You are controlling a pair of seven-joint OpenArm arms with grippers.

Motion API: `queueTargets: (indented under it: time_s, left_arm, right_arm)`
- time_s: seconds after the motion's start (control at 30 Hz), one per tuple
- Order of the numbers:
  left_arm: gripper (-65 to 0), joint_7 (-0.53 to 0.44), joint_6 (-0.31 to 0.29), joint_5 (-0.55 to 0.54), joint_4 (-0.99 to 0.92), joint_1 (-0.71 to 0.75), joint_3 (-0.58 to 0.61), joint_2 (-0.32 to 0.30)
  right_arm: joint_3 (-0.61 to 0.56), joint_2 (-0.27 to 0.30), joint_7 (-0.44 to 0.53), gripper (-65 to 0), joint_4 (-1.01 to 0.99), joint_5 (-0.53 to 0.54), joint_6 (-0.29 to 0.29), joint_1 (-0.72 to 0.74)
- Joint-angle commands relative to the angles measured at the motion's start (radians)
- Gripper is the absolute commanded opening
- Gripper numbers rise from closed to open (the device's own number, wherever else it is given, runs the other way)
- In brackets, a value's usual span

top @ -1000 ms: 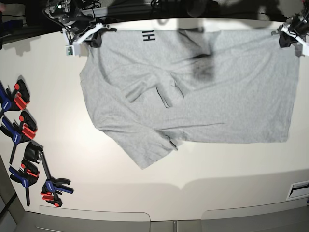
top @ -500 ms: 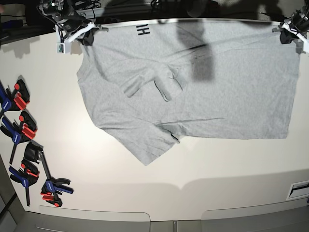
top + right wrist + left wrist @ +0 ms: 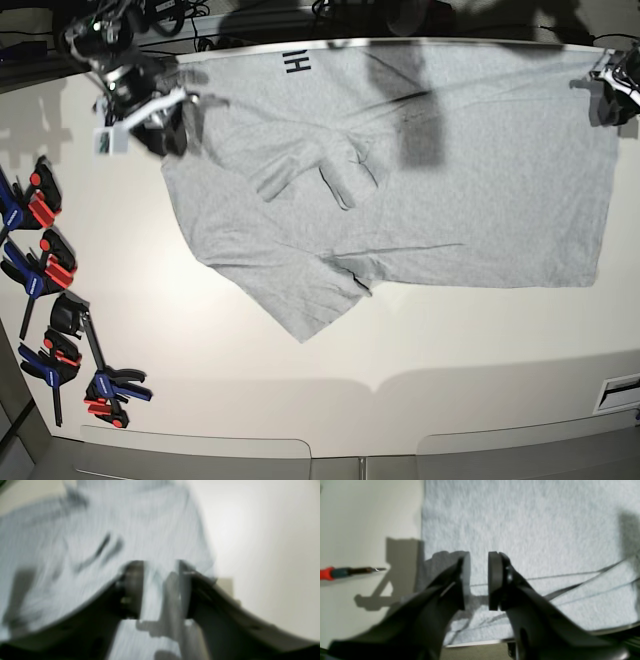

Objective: Fold the T-shirt properly
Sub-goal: 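Move the right gripper to the opposite sleeve, left gripper to opposite hem corner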

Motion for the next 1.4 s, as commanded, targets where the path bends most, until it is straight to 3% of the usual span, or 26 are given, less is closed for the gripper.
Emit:
queueTargets:
  time_s: [0.0, 0.17, 0.27, 0.5, 0.63, 0.8, 0.93, 1.07, 1.37]
  left_arm:
    - [-51.1, -0.018, -0.002, -0.011, 0.014, 0.005, -0.011, -0.018]
    - [-50.7, -0.021, -0.002, 0.005, 0.014, 0.006, -0.011, -0.018]
    - [-50.7, -0.021, -0.002, 0.007, 0.014, 0.006, -0.011, -0.018]
    - [-50.7, -0.02, -0.002, 0.007, 0.014, 0.006, -0.011, -0.018]
    - [-50.7, -0.019, -0.002, 0.007, 0.014, 0.006, -0.011, -0.018]
    - [-50.7, -0.019, -0.002, 0.007, 0.014, 0.006, -0.011, -0.018]
    - [-50.7, -0.018, -0.002, 0.007, 0.014, 0.006, -0.011, -0.018]
    - [-50.7, -0.016, -0.002, 0.007, 0.014, 0.006, -0.011, -0.018]
    - [-50.7, -0.016, -0.002, 0.007, 0.014, 0.006, -0.011, -0.018]
  right_arm:
    - [0.004, 0.009, 0.041, -33.2, 0.019, -0.008, 0.003, 0.04]
    - [0.003, 0.011, 0.057, -30.9, -0.021, -0.118, 0.003, 0.24]
    - [0.003, 0.031, 0.069, -30.9, -0.128, -0.13, 0.002, 0.34]
    - [-0.051, 0.146, 0.047, -30.9, -0.621, -0.135, 0.002, 0.595]
    - [-0.125, 0.208, 0.044, -30.9, -0.917, -0.2, 0.002, 0.738]
    - [-0.245, 0.227, 0.043, -30.9, -1.185, -0.208, 0.005, 0.859]
    - [-0.342, 0.213, 0.035, -31.0, -1.234, -0.205, 0.026, 0.874]
    - [-0.401, 0.194, -0.033, -31.0, -1.233, -0.197, 0.059, 0.874]
    - [-0.413, 0.189, -0.131, -33.5, -1.233, -0.122, 0.065, 0.874]
